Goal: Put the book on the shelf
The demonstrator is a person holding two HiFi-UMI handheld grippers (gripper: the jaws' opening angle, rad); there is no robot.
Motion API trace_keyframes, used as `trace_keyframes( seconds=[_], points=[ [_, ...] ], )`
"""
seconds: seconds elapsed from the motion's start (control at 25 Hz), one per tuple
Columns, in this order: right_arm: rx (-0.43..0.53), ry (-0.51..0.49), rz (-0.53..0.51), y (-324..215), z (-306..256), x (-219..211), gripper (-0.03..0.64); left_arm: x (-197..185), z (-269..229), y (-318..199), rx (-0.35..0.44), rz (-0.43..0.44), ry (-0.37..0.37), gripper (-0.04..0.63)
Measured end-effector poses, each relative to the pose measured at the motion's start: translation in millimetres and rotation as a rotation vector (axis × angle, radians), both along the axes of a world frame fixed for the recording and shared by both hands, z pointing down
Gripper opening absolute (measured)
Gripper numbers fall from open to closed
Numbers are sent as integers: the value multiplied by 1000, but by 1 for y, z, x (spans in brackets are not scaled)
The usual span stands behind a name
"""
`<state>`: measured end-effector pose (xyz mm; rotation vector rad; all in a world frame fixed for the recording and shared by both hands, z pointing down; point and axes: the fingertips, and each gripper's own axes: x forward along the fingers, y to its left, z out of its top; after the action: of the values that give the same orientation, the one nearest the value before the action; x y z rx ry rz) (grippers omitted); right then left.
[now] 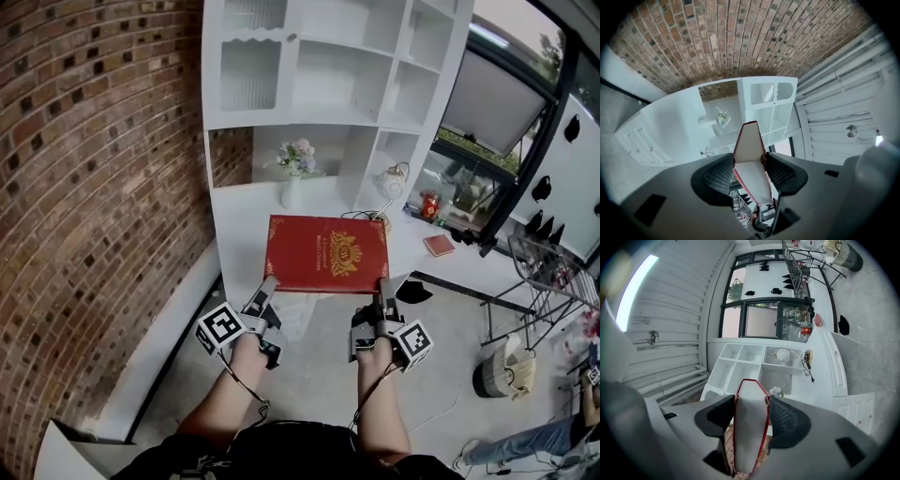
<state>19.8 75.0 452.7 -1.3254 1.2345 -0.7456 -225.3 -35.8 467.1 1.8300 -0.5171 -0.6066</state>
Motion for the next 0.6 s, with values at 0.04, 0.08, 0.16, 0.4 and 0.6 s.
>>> trace_keyframes(
  seconds=[0.04, 0.08, 0.16, 0.4, 0.6],
  points=[
    [4, -1, 0, -2, 0, -1, 244, -1, -1, -2, 3, 3, -1, 233],
    [7, -3, -1, -3, 0, -2, 244, -2, -1, -3, 6, 4, -2, 233],
    [10, -7, 0, -7, -1, -3, 244, -2, -2, -7, 10, 6, -5, 233],
    [4, -10, -7, -26, 1, -2, 244, -2, 1, -25, 10, 1, -7, 233],
    [13, -20, -17, -46, 8, 13, 244, 12, 4, -42, 20, -5, -20, 234]
  ],
)
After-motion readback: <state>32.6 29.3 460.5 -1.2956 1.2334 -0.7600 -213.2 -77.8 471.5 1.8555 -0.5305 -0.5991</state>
